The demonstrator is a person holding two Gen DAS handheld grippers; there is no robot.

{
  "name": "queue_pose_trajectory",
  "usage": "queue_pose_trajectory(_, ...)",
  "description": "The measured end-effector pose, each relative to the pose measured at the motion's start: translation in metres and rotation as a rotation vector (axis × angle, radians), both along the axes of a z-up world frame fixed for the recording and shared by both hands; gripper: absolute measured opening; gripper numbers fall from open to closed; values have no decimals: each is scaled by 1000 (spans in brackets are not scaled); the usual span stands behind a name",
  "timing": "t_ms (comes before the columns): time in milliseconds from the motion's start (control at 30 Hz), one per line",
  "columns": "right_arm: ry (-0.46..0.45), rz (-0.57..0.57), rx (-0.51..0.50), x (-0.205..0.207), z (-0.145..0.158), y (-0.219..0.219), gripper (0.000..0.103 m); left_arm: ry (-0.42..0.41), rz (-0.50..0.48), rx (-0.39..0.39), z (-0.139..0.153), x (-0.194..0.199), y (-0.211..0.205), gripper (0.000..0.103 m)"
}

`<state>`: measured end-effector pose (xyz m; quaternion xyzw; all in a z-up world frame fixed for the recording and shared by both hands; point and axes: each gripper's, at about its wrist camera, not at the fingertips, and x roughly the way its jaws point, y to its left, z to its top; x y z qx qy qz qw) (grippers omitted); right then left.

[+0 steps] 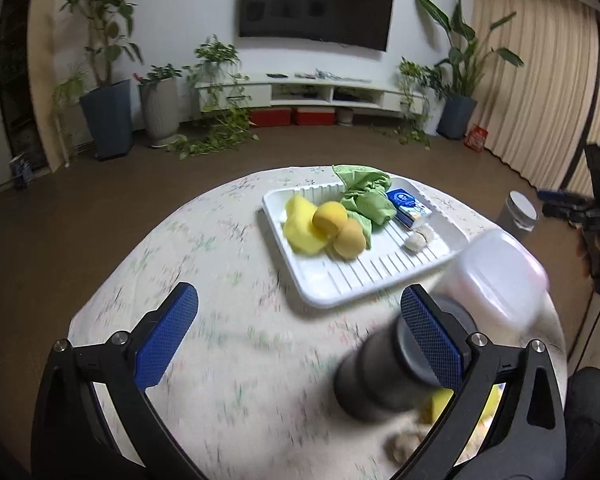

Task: Organize soft objects
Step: 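Move both tools back toward the remaining objects on the table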

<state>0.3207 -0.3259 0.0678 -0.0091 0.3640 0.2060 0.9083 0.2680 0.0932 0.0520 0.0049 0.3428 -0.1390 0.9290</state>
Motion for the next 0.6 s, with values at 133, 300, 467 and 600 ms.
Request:
queue_pose_trajectory(133, 22, -5, 34, -42, -11, 2, 103, -10, 46, -24, 2, -48, 5, 103)
queue_pose_trajectory(300, 69, -16, 89, -90, -28, 6, 103, -28, 50, -69, -1, -108, -3, 103)
queue_pose_trajectory(467, 92, 0, 113, -138, -44, 28, 103, -15, -3, -89, -21, -163, -31, 103)
queue_pose_trajectory(600, 97, 25, 126, -175, -59, 57, 103, 43, -7, -104, -49, -181, -47, 103)
